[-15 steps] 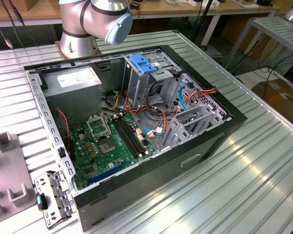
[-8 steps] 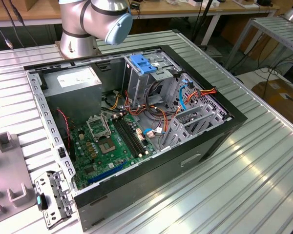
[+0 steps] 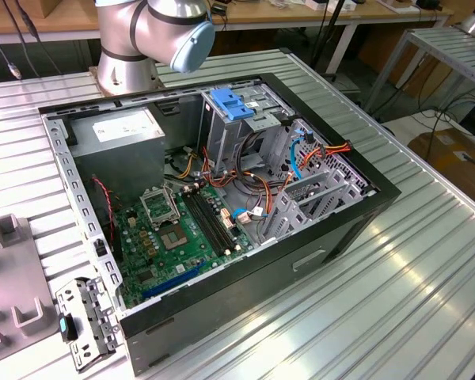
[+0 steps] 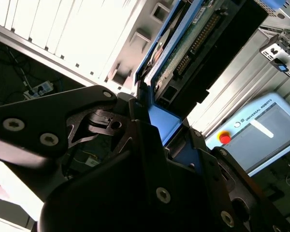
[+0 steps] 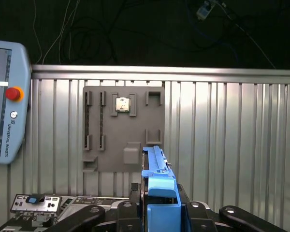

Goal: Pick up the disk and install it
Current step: 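Pick up the disk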

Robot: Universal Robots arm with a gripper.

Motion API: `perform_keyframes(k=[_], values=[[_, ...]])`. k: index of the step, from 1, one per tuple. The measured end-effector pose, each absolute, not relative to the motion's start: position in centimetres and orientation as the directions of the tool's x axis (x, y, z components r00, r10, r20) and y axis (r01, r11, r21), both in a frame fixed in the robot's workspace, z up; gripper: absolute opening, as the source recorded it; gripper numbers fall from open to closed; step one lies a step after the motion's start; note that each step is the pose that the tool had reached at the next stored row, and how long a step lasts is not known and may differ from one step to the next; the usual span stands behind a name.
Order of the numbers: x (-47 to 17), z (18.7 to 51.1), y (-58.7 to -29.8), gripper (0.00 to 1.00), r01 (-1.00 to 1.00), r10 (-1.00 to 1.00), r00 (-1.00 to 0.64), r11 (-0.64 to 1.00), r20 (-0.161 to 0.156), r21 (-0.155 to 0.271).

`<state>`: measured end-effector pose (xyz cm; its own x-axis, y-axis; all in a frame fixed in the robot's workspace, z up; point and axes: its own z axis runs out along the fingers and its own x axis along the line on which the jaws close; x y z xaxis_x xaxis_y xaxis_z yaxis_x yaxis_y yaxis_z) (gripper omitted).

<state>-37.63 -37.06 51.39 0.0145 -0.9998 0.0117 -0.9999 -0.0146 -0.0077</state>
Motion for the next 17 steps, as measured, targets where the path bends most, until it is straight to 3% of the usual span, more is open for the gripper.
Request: perform_keyframes(k=[17], values=[[-33.7,51.4,-37.1,0.37,-1.0,-1.0,0.014,-0.015,0.012,-0.008]])
